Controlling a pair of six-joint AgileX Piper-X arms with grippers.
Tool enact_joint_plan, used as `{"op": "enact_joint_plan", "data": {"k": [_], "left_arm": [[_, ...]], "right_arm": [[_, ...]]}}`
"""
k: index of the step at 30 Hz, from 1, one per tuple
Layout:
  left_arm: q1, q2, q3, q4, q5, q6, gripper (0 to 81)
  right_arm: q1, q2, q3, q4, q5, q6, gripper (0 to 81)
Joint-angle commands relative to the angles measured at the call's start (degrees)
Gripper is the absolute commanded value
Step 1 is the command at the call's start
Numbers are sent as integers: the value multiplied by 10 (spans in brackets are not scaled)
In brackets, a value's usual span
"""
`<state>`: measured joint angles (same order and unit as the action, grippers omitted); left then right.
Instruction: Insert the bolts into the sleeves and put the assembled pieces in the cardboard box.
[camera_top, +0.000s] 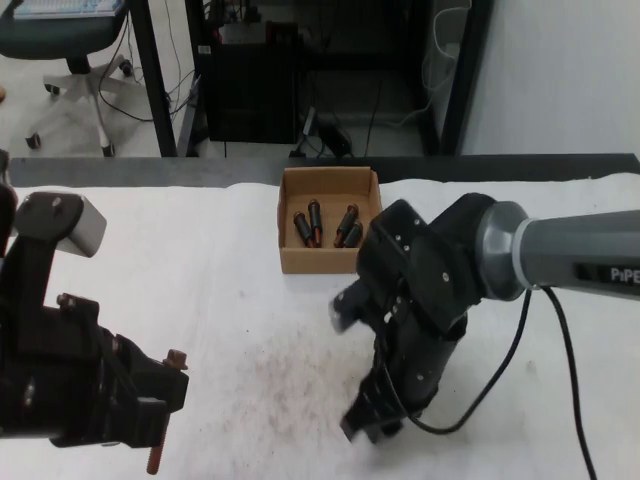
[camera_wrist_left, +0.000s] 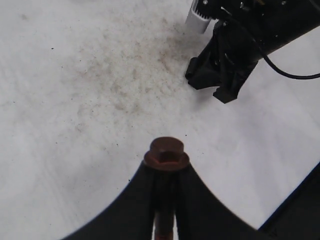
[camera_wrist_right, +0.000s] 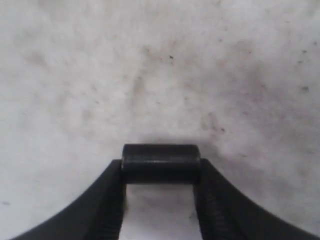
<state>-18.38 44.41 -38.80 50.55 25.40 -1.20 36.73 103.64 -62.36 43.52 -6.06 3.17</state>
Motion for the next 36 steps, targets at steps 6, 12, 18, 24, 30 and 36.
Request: {"op": "enact_joint_plan", "data": {"k": [6,12,18,24,30,36], "left_arm": [[2,-7,-1,-2,4,-5,1],[2,-12,-1,-2,4,-5,1],[2,-25,-1,-13,4,-5,1],[2,-45,-1,-28,4,-10,1],[2,-54,-1,-28,4,-10,1],[2,-54,-1,-28,4,-10,1]], "right_arm": [[-42,-29,-2,-137,-194,385,9],[-61,-29,-2,-100,-149,449,9],[-66,-29,-2,-46,-75,491,9],[-66,-29,-2,-68,-75,577,9],[-66,-29,-2,-67,-91,546,56],[-66,-29,-2,-62,-106,536,393]]}}
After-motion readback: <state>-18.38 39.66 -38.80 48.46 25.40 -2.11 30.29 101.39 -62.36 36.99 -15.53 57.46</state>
